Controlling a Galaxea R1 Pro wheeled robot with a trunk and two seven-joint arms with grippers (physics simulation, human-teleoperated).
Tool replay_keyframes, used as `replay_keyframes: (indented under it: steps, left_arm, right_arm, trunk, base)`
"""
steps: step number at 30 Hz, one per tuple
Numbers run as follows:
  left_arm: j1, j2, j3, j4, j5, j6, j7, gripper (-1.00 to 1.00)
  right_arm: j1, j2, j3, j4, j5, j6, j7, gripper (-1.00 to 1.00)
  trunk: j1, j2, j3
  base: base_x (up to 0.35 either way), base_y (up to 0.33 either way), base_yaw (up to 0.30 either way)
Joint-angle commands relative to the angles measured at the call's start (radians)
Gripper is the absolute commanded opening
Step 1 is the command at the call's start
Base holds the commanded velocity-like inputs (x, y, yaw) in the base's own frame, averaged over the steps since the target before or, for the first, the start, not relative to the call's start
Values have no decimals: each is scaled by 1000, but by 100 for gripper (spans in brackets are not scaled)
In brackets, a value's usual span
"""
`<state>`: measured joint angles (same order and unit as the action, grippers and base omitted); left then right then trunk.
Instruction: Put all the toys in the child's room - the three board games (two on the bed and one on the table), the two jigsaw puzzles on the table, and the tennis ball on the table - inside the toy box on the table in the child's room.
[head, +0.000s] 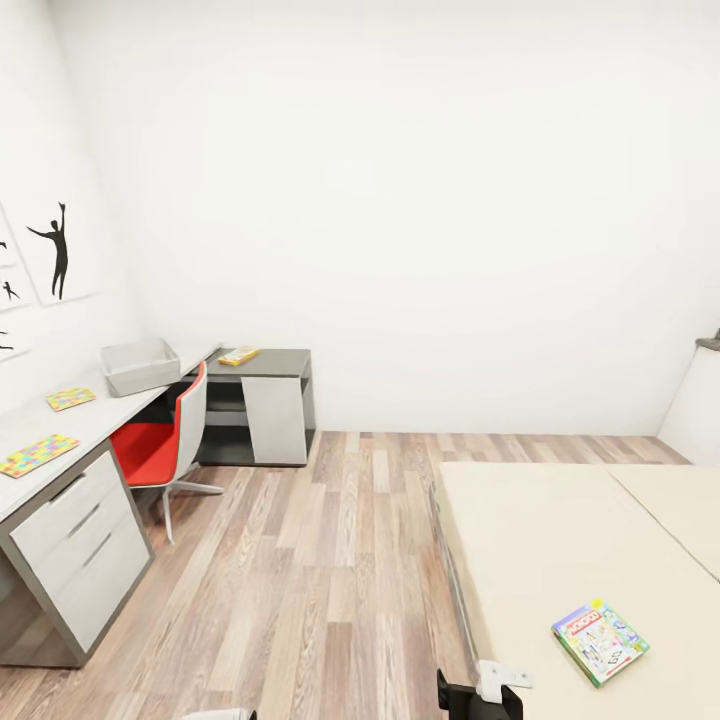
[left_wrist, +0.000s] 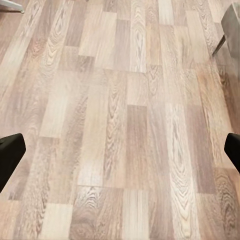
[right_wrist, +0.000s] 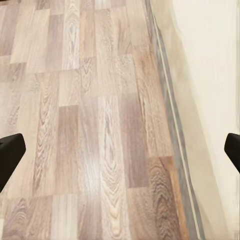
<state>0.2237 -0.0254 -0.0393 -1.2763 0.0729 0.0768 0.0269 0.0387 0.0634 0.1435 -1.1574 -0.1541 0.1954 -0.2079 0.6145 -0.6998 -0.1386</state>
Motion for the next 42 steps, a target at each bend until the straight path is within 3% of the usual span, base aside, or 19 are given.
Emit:
replay_keyframes:
  steps: [1, 32, 42]
  left_arm:
    - [0, 0, -2, -1, 7, 6, 3, 100]
    - [0, 1, -7, 3, 8, 5, 4, 100]
    - [0, 0, -7, 3, 8, -41, 2, 100]
  right_arm:
    - [0, 0, 2, -2, -9, 4, -7, 100]
    - [0, 0, 2, -2, -9, 4, -7, 100]
    - [0, 0, 2, -2, -9, 4, -7, 100]
  trunk:
    - [0, -1, -1]
    - [0, -1, -1]
    - [0, -1, -1]
  base:
    - [0, -202, -1]
    - [-17, -67, 0]
    - [-1, -3, 0]
